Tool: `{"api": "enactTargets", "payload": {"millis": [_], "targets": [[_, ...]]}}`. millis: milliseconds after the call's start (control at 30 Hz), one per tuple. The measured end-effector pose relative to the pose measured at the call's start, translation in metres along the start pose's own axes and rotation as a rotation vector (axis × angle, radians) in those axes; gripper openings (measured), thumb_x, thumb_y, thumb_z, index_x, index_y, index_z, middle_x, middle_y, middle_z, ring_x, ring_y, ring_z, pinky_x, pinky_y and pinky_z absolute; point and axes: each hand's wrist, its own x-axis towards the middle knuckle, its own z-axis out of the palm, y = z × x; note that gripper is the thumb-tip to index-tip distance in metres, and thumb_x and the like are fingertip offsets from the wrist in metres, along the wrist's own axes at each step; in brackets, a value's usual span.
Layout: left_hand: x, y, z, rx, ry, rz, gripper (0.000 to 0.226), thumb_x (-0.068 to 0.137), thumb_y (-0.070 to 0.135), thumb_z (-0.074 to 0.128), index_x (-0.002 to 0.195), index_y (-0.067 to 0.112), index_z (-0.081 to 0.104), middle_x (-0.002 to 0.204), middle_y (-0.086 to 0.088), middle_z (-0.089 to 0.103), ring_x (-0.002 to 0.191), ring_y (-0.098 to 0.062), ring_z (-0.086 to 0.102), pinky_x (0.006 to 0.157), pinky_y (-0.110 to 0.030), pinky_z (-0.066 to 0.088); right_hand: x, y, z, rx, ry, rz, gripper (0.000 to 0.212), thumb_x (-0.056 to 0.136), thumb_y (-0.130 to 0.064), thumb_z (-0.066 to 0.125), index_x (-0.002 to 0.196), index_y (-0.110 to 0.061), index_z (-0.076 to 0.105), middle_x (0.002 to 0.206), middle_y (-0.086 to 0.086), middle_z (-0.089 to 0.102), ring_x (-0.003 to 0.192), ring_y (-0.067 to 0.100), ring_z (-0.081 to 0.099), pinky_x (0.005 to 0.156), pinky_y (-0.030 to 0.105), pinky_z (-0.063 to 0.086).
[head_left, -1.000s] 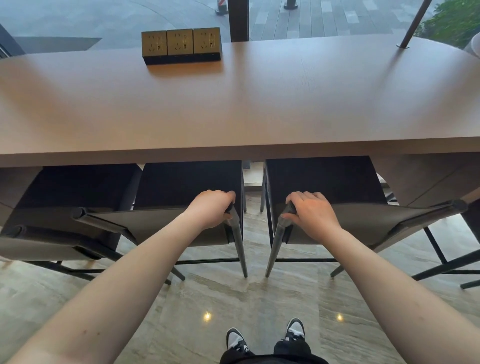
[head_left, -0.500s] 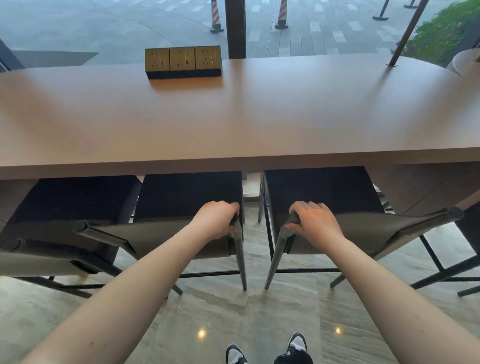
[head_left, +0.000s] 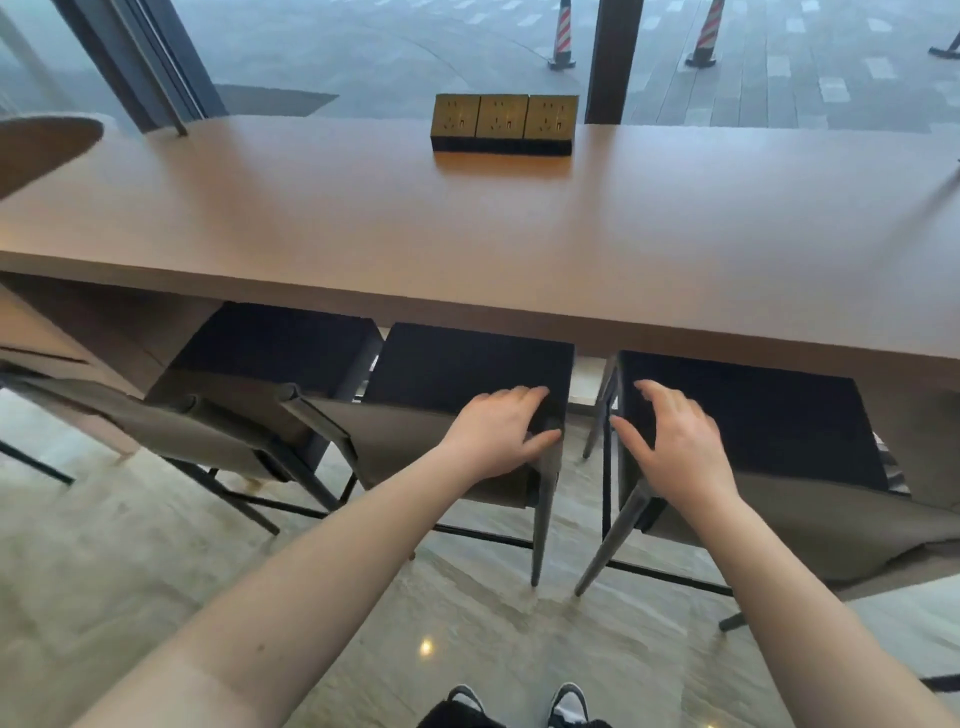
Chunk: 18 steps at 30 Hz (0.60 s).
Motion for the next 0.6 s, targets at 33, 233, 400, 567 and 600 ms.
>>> {"api": "enactTargets", "payload": {"millis": [33,233,400,567,600], "targets": [[-0.005,-0.007,-0.005,0.004,0.03,-0.011,0.069,0.099,0.061,0.04,0.154,0.02,0.03,0.152,-0.005,0.047,0.136,-0.024,0.048,0.11,-0.043,0.041,0.002,-0.013,0.002,0.021,0.009,-0.018,0.059,0.093,-0.056,0.046,0.141,-0.021,0.04,0.135,0.003,0.055,0.126,0.024,0.05,0.106,0.044,0.036],[-0.044,-0.075,-0.032,0.046,0.201,-0.05,0.069,0.097,0.06,0.041,0.152,0.018,0.036,0.151,-0.003,0.049,0.138,-0.022,0.047,0.112,-0.041,0.037,0.016,-0.097,0.029,0.076,0.037,-0.143,0.056,0.093,-0.056,0.047,0.138,-0.023,0.043,0.133,0.0,0.057,0.122,0.02,0.052,0.105,0.043,0.037],[-0.097,-0.156,-0.051,0.069,0.318,-0.013,0.065,0.095,0.052,0.052,0.148,0.015,0.044,0.143,-0.004,0.057,0.132,-0.023,0.053,0.11,-0.042,0.039,0.023,-0.179,0.074,0.054,0.035,-0.14,0.056,0.094,-0.056,0.045,0.138,-0.022,0.044,0.133,0.001,0.057,0.122,0.022,0.052,0.104,0.042,0.038],[-0.149,-0.245,-0.074,0.08,0.296,0.021,0.068,0.093,0.054,0.054,0.147,0.014,0.044,0.142,-0.005,0.057,0.132,-0.024,0.052,0.111,-0.045,0.039,0.014,-0.261,0.119,0.028,0.051,-0.099,0.053,0.095,-0.053,0.047,0.137,-0.021,0.045,0.131,0.002,0.057,0.12,0.022,0.053,0.103,0.043,0.039],[-0.161,-0.266,-0.079,0.083,0.293,0.02,0.069,0.092,0.055,0.055,0.147,0.015,0.044,0.142,-0.005,0.057,0.132,-0.024,0.052,0.11,-0.044,0.038,0.012,-0.28,0.127,0.032,0.042,-0.093,0.053,0.095,-0.054,0.047,0.137,-0.022,0.044,0.131,0.001,0.057,0.12,0.022,0.053,0.103,0.043,0.039]]}}
